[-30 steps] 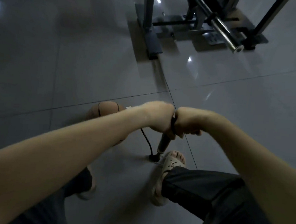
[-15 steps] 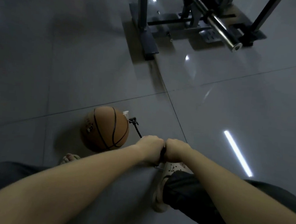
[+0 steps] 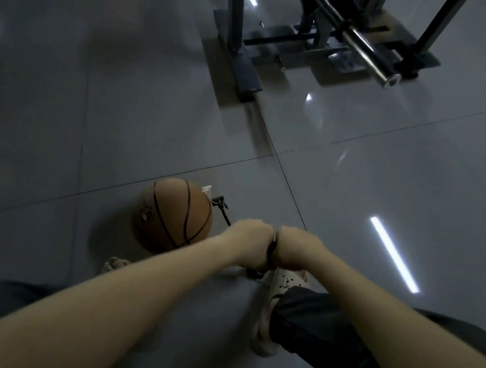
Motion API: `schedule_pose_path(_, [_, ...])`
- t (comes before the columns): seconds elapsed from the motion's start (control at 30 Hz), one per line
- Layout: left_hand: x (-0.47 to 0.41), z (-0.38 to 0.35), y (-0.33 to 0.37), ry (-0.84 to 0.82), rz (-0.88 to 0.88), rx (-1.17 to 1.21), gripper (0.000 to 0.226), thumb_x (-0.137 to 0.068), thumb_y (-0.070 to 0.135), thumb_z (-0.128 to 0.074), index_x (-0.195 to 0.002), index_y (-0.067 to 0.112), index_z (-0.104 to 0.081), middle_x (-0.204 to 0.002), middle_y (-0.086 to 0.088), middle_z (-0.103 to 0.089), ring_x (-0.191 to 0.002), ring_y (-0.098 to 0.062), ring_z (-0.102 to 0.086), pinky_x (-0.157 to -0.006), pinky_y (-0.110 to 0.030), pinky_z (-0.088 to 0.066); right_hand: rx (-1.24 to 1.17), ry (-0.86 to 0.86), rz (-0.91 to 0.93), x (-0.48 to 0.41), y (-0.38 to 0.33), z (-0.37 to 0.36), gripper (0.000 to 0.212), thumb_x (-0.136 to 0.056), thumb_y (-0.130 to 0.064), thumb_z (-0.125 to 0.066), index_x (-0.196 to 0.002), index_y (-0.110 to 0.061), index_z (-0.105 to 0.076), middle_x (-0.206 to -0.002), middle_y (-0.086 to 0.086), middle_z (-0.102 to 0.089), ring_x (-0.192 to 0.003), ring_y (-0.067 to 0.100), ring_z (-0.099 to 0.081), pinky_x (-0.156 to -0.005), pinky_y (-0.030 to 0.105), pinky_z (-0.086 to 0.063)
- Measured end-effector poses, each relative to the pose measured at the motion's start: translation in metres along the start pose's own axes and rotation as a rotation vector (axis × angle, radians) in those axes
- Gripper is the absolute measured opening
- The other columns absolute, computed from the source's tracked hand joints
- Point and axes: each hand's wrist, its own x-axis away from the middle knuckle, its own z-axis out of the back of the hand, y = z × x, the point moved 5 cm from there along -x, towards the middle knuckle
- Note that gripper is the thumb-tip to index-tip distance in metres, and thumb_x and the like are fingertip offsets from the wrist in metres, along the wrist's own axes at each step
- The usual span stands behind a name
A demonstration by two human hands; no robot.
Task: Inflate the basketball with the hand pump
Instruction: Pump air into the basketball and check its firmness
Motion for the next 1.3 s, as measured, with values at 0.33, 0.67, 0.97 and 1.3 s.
schedule_pose_path(0.33, [-0.012,-0.03,-0.002,-0.053,0.013,-0.073,0.025,-0.088,0.033,-0.067,-0.102,0.011,-0.066,-0.104,-0.01,-0.07,-0.095,-0.03,-0.069,-0.075,-0.037,-0.053,0.036,-0.055,-0.074,-0.007,-0.002,-0.023,0.024,-0.089,-0.034,-0.064,-0.102,-0.015,-0.058,-0.084,0.0,-0.055,-0.081,0.022,-0.058,-0.075,0.034,-0.049])
schedule_pose_path(0.67, [0.027,0.084,0.017,-0.054,-0.018,0.06,0.033,-0.08,0.05,-0.078,-0.075,0.021,-0.063,-0.065,0.005,-0.058,-0.058,-0.011,-0.054,-0.052,-0.023,-0.04,-0.065,-0.073,-0.011,0.052,-0.004,0.073,0.014,-0.086,-0.013,-0.07,-0.075,-0.012,-0.061,-0.067,0.004,-0.055,-0.052,0.015,-0.049,-0.048,0.026,-0.043])
schedule_pose_path(0.97, [-0.012,-0.041,-0.002,0.059,0.015,-0.055,0.016,-0.089,0.027,-0.062,-0.093,0.013,-0.068,-0.097,-0.011,-0.072,-0.088,-0.032,-0.07,-0.07,-0.036,-0.052,0.018,0.061,0.029,-0.016,0.006,-0.036,0.023,-0.086,-0.041,-0.061,-0.09,-0.02,-0.054,-0.08,-0.003,-0.056,-0.077,0.021,-0.061,-0.066,0.033,-0.049])
schedule_pose_path(1.3, [0.016,0.059,0.003,-0.038,0.026,0.047,0.034,-0.081,0.053,-0.075,-0.081,0.021,-0.063,-0.073,0.004,-0.064,-0.06,-0.011,-0.056,-0.051,-0.024,-0.039,-0.064,-0.142,0.008,0.038,-0.007,0.058,0.014,-0.087,-0.02,-0.071,-0.079,-0.01,-0.066,-0.07,0.005,-0.054,-0.054,0.017,-0.048,-0.052,0.029,-0.044])
